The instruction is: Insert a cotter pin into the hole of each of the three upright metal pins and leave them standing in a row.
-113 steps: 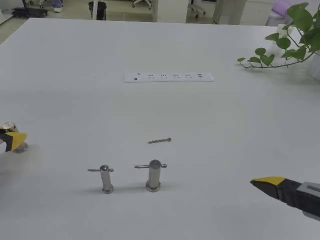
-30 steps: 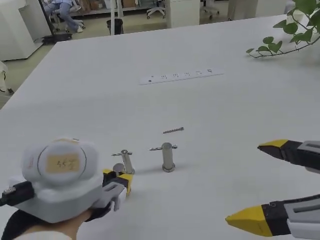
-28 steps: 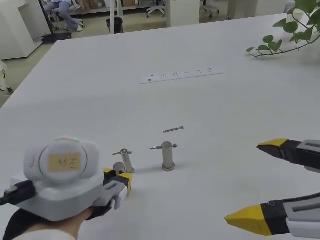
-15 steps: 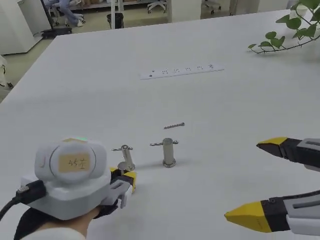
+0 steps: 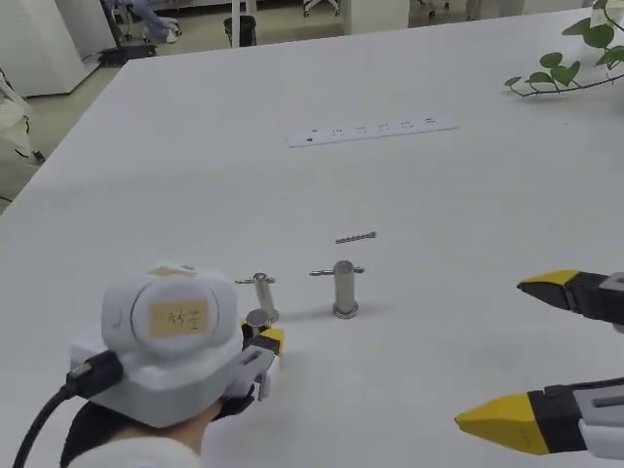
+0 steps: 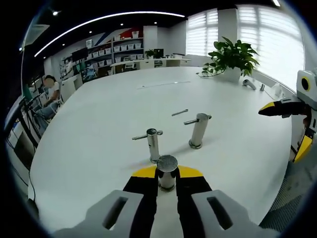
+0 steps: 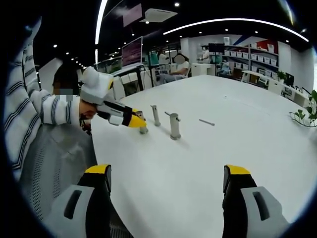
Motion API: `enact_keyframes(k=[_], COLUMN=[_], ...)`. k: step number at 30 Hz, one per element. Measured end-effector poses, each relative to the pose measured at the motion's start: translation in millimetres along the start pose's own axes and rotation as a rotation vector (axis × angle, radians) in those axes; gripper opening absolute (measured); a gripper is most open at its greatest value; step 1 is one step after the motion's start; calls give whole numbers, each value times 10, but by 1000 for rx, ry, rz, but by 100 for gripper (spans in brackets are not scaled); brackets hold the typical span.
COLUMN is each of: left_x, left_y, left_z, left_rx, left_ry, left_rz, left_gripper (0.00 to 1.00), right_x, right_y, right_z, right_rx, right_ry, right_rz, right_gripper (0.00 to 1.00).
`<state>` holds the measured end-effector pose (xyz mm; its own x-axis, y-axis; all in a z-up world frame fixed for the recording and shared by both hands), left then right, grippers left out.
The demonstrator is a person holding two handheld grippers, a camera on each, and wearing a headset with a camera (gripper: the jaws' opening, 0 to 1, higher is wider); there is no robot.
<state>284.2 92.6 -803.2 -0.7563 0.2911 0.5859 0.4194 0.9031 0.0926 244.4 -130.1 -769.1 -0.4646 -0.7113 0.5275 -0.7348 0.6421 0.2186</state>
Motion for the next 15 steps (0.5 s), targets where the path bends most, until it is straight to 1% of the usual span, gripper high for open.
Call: enact_keyframes(k=[1,2,3,6,8,10,11,12,15], left_x=[0,3,5,8,5,15,30,41,95], left_y=[-1,-3,-5,-20,-32,-41,-49,-63,-95], left_z=[0,1,0,-6,-10,-20,-34,-42,-31], left_rx=[-2,-20,-26,-78,-74,-94,-128,-146,-122], left_ry=[-1,-5,-8,-21,-22,-21,-21,-25,-21], left_rz=[-1,-1,-3,-2,11,20,27,38,85], left_gripper=[12,12,12,14,21,31,34,36,45], right_x=[4,6,9,14,16,17,18,18,20], right_y=[-4,-6,-9,-13,-15,-15,-15,-14,-13], right_z=[3,4,4,4,2,2,1,1,-1], right_rx=[0,1,1,2,3,3,4,4,5], right_ry=[1,1,0,1,1,2,2,3,5], right_rz=[1,2,3,6,6,6,7,6,7], right_gripper=[95,95,95,95,95,95,95,95,95])
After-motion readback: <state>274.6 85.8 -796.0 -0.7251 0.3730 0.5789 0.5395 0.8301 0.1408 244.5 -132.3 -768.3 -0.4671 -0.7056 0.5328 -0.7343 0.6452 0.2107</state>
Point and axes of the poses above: the centre of the closed fingertips' face, and the gripper's own axes: x roughly backward along the fingers, y roughly to its left, z roughly out of its underside, the point moved 5 cm from there along x, roughly backward along the fingers, and after that the axes turned 8 degrees about -x, right-handed, at the moved point
